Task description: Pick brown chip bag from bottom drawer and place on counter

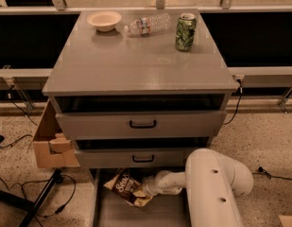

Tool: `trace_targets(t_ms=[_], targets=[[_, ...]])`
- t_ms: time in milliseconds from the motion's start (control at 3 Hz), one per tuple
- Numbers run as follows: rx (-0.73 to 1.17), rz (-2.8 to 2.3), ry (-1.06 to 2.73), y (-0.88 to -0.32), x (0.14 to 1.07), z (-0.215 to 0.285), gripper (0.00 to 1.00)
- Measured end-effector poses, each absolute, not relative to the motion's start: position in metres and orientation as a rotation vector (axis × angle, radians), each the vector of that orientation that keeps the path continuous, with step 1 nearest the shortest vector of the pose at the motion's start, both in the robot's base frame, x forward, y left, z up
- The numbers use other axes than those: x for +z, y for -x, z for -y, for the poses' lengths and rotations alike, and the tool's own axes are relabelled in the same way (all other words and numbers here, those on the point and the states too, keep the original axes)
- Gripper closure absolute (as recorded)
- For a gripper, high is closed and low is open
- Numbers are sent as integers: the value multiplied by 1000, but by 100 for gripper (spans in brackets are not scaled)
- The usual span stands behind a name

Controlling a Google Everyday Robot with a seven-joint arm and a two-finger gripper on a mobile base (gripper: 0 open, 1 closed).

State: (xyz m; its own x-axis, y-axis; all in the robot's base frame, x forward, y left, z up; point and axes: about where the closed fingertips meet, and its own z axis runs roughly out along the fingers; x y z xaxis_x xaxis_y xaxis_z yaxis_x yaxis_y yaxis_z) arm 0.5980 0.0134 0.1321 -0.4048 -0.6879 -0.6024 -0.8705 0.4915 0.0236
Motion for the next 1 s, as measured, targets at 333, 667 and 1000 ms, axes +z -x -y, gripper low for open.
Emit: trace_targets(t_ms=[333,667,1000], targets=[[458,-2223,1294,-585,137,-12,100],[458,-2231,1339,-548,160,-4,100],[444,-2218,1419,-510,193,5,100]])
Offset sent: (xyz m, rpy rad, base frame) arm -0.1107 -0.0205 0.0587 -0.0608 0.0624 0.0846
